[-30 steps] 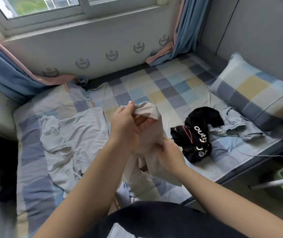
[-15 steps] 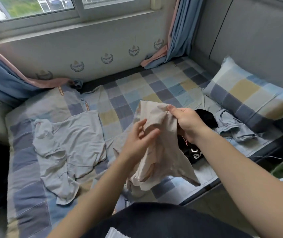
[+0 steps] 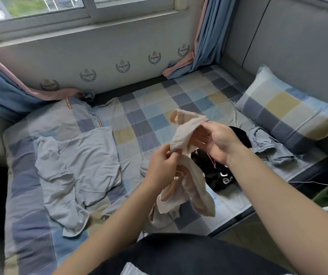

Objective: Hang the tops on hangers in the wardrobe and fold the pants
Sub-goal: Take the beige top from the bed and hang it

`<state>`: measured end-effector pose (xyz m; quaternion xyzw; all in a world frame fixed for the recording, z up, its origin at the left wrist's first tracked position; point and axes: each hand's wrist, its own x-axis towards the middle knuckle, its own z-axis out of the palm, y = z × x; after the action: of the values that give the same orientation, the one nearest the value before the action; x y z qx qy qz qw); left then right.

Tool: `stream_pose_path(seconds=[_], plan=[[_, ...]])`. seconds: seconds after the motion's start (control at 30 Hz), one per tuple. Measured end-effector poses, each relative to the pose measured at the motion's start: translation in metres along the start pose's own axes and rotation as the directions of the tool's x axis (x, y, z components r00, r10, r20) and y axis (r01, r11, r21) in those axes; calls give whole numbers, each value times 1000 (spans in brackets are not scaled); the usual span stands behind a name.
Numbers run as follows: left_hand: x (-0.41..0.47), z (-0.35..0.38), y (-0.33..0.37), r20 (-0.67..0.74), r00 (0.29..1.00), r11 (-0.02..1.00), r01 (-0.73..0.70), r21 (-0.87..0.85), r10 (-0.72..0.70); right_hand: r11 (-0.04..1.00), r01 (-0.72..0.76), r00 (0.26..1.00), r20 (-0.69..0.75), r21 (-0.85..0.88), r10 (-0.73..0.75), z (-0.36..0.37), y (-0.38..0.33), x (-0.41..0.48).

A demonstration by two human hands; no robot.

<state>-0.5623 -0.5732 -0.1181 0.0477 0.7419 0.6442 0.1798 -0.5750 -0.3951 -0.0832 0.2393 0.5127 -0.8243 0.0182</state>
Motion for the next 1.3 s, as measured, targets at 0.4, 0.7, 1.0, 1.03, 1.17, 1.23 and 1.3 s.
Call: stream_pose_path(seconds=[0.4, 0.7, 1.0, 1.03, 1.17, 1.23, 1.3], plan=[[7, -12, 48, -30, 985, 885, 138, -445, -169, 781, 48, 995, 101, -623, 19, -2, 111, -36], [9, -31, 53, -101, 988, 898, 63, -435, -119, 540, 82, 972, -52, -838, -229, -23, 109, -13], [38, -53, 34, -319, 947, 997, -61, -36, 46, 656, 187, 955, -21, -731, -296, -67, 74, -4], [40, -53, 31, -255, 967, 1000, -23, 17, 27, 708, 201, 957, -19, -677, -290, -65, 67, -5], [27, -41, 14, -155, 985, 925, -6, 380, 71, 902, 187, 977, -25, -388, -213, -44, 36, -10], [13, -28, 5, 48, 996, 924, -92, 371, 80, 943, 181, 981, -10, -278, -192, -32, 21, -11], [1, -13, -5, 230, 973, 919, -98, 382, 8, 968, 172, 985, 4, -181, -174, -21, 5, -12]])
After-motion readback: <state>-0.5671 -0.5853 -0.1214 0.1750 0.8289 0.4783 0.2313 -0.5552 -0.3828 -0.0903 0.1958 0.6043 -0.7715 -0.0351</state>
